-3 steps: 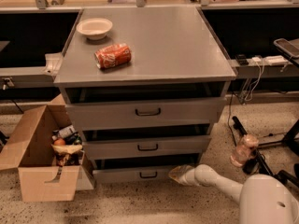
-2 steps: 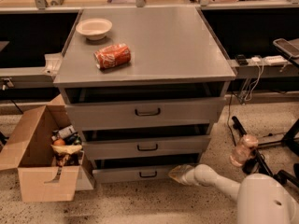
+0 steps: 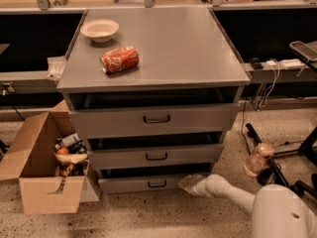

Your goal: Close bottom drawer

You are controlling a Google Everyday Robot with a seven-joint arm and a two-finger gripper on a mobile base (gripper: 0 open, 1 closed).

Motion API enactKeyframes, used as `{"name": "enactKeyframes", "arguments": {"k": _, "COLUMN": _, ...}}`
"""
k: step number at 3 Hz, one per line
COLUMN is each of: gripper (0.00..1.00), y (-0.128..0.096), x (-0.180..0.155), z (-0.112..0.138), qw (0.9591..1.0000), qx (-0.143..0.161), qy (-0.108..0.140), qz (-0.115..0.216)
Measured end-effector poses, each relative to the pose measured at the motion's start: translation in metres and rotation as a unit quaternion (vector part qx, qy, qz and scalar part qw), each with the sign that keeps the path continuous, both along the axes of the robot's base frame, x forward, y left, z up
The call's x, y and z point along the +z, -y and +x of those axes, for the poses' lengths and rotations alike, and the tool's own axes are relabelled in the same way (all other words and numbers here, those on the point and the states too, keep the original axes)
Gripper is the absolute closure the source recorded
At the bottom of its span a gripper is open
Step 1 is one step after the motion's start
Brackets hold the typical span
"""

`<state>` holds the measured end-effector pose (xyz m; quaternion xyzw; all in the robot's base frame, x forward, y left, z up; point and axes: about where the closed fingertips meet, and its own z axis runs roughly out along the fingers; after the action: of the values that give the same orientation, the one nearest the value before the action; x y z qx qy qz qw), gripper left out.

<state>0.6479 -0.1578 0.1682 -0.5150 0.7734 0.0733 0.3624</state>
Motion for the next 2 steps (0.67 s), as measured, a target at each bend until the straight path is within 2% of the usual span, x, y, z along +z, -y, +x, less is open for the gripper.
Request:
{"name": "enactKeyframes", "arguments": {"k": 1, "gripper": 1.00, "y": 0.0080, "x": 0.0067, "z": 0.0065, "qw": 0.9996, "qx": -0.002, "qy": 0.012, "qz": 0.024}}
{"name": "enactKeyframes", "arguments": {"k": 2, "gripper": 1.00, "y": 0.0081, "x": 0.0067, "z": 0.0026, "qw": 0.9996, "qx": -0.002, "qy": 0.012, "qz": 0.024}}
